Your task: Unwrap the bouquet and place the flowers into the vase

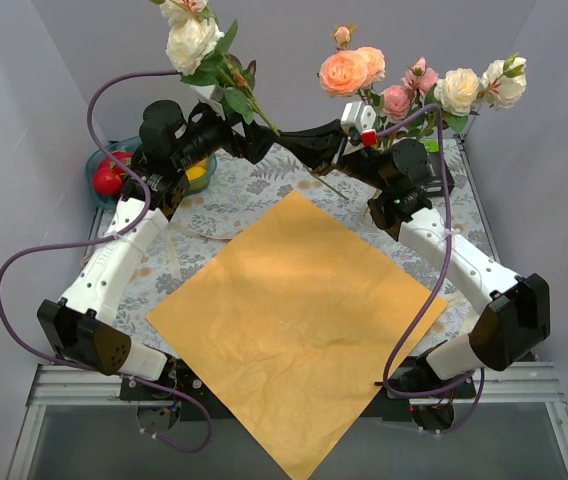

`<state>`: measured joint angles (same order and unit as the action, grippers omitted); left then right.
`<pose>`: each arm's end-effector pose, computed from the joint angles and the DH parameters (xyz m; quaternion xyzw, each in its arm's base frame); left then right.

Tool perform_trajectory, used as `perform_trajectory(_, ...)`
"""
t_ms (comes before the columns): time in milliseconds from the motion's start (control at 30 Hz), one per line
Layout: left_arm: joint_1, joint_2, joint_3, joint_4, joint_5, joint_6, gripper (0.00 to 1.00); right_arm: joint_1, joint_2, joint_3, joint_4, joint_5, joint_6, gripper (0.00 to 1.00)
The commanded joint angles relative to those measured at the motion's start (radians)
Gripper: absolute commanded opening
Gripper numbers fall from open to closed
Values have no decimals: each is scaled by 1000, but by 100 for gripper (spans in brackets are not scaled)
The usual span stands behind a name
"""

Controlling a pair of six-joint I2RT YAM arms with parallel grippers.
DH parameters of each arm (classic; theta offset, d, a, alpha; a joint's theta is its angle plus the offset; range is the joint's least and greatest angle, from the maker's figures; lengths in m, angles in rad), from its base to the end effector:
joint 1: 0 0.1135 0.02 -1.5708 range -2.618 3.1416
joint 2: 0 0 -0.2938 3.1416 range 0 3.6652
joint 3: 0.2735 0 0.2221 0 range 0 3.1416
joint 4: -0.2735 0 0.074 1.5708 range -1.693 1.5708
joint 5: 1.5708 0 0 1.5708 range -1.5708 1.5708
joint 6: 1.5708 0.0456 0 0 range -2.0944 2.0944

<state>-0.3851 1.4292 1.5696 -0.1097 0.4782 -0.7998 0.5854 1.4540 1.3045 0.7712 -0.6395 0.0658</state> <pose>0.2667 -0.1308 0.4972 0.0271 0.6969 -0.5262 0.4865 0.2317 0.1863 0.4972 -0.3816 0.3474 0.4062 0.7541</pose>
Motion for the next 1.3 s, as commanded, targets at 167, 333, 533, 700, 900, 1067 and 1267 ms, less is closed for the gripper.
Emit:
perform_trajectory(167,-14,-55,-42,80,-154,16,98,7,-11,64,40,38,72,1)
perform_trajectory(333,-26,-41,-17,93,-144,4,98,24,25,47,36,38,120,1)
perform_trajectory(533,-51,-41,-19,88,-118,40,98,37,43,56,-29,27,126,1)
perform_trajectory(700,-75,-50,-34,62,-89,82,98,37,55,75,-52,20,135,1)
perform_trajectory(900,-92,-58,-49,22,-56,146,98,37,59,82,-72,8,140,5)
perform_trajectory(1067,-98,-55,-40,13,-50,151,98,44,62,82,-64,18,147,6)
perform_trajectory(1267,-106,-50,-34,-1,-46,154,98,51,65,85,-53,34,146,6)
